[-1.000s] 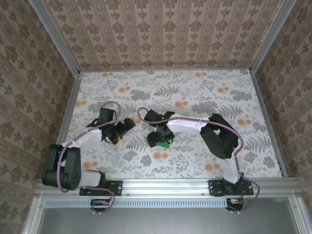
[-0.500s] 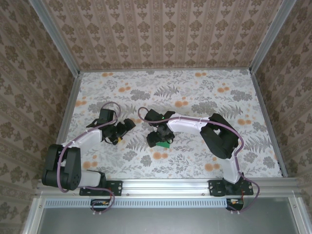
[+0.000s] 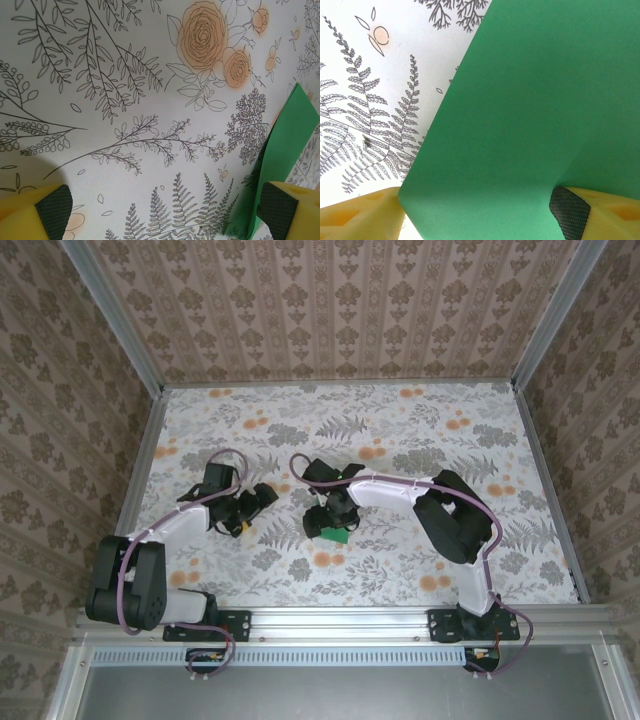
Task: Fold a paper plane with a square sheet of paper (pick it up from the middle)
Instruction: Fold the triangle a second time at the center of the table.
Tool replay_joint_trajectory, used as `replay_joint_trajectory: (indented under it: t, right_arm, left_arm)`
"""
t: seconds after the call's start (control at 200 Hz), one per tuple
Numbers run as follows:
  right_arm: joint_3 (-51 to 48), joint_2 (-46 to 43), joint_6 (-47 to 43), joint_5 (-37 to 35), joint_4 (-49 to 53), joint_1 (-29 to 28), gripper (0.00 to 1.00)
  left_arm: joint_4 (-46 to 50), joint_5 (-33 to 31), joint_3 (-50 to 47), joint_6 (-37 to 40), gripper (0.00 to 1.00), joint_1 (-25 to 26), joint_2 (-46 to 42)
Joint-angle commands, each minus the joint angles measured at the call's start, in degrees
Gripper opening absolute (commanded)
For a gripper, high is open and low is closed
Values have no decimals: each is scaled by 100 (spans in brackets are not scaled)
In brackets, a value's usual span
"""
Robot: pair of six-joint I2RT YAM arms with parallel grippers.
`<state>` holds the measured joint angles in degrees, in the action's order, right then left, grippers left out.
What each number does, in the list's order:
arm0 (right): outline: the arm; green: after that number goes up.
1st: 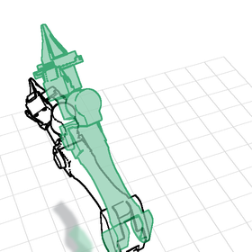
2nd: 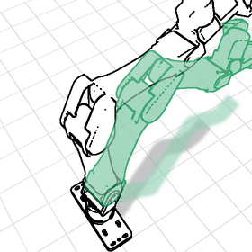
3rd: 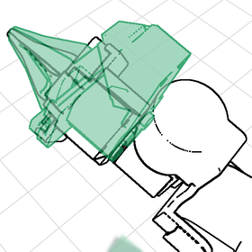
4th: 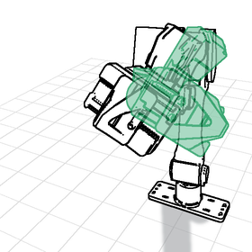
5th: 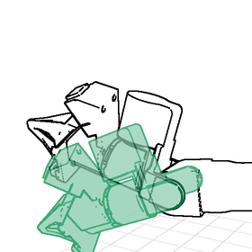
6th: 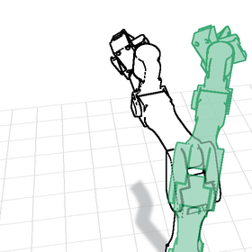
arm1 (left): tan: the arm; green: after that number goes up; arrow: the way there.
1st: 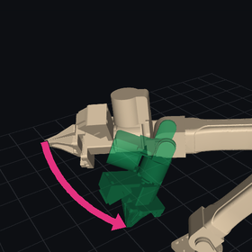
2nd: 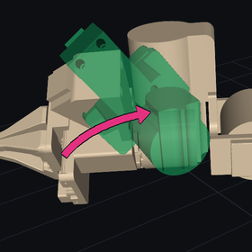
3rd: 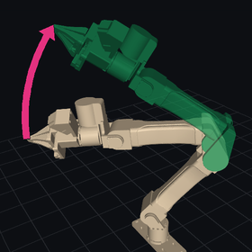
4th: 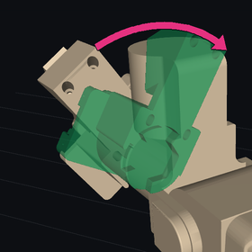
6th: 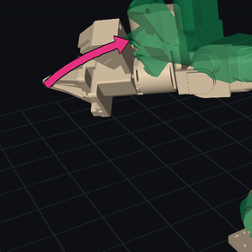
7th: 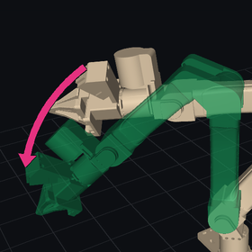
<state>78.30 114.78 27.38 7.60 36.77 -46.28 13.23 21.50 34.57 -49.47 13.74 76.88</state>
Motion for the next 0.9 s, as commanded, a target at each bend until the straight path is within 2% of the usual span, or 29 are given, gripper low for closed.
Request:
replay_joint_trajectory:
  t: [0.0, 0.265, 0.895]
  right_arm:
    - [-377, 475, 116, -6, 326, 103, 80]
    - [-705, 333, 73, 589, -101, 303, 81]
    - [-751, 316, -607, 375, 44, 370, 85]
  left_arm:
    - [-18, 92, -20, 71, 100, -40, 20]
    - [-19, 109, -18, 76, 100, -33, 22]
    - [-23, 88, -29, 87, 100, -29, 22]
